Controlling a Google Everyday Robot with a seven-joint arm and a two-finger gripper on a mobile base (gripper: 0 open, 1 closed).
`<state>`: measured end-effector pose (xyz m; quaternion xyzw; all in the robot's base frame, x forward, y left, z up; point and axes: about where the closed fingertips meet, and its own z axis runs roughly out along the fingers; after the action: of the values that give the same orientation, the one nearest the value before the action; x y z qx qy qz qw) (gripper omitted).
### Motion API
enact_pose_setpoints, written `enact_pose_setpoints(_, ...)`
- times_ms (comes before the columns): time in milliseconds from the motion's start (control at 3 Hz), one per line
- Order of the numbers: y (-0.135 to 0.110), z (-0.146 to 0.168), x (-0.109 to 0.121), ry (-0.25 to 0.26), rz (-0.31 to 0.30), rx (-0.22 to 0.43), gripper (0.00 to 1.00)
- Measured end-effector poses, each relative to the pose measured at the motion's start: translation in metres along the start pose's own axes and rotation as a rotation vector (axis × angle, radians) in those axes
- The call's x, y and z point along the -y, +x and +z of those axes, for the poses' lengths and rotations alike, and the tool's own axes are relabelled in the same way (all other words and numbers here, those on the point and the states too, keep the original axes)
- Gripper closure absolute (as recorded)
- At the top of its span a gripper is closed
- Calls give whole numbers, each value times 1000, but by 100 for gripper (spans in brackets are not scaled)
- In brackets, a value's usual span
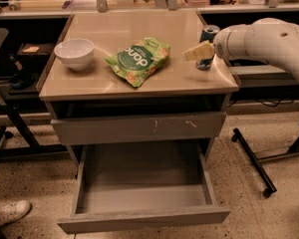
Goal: Place redbull can into middle drawer
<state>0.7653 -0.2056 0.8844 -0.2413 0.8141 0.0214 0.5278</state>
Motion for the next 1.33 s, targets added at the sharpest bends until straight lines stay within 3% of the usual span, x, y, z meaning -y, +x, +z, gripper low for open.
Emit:
enact_pose_setpoints(333,0,0,0,0,0,0,19)
enact_pose_setpoints(1333,0,0,0,0,0,0,88)
